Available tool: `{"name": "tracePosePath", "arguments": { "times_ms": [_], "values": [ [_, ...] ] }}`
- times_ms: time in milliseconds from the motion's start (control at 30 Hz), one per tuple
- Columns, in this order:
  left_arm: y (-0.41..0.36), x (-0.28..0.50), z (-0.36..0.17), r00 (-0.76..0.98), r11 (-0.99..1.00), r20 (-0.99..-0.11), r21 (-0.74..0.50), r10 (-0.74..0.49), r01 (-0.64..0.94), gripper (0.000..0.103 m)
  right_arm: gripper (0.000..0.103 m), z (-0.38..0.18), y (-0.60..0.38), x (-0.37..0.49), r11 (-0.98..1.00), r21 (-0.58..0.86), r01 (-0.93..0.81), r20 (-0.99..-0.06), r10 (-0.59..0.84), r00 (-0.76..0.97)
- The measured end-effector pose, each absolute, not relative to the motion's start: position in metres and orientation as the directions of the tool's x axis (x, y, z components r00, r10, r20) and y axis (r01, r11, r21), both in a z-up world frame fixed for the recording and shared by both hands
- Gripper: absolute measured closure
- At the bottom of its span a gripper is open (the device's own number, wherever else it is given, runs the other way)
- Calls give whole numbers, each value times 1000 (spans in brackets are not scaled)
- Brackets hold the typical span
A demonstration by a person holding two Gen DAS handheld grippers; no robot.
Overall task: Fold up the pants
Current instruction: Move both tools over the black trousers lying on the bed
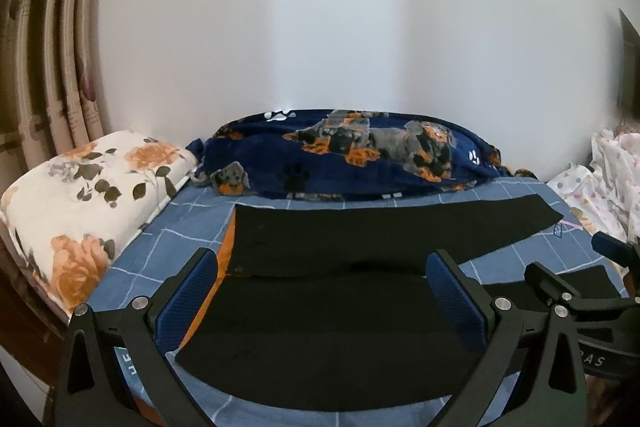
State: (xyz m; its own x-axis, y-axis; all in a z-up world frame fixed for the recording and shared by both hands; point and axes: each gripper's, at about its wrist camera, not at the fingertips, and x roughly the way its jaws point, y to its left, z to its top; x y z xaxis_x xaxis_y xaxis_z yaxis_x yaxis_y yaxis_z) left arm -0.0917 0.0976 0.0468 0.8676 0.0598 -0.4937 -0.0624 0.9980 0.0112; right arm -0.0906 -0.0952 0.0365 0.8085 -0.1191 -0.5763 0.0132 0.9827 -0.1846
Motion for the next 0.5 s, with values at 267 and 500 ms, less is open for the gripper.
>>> {"name": "tracePosePath", "arguments": {
  "times_ms": [267,500],
  "values": [
    [102,-96,42,863,998,-503,22,56,-51,0,0,35,-92,-91,982,-188,8,-591,-119,798],
    [114,-82,41,845,998,-531,21,61,-59,0,0,28,-94,-85,984,-179,-13,-615,-101,782]
  ]
}}
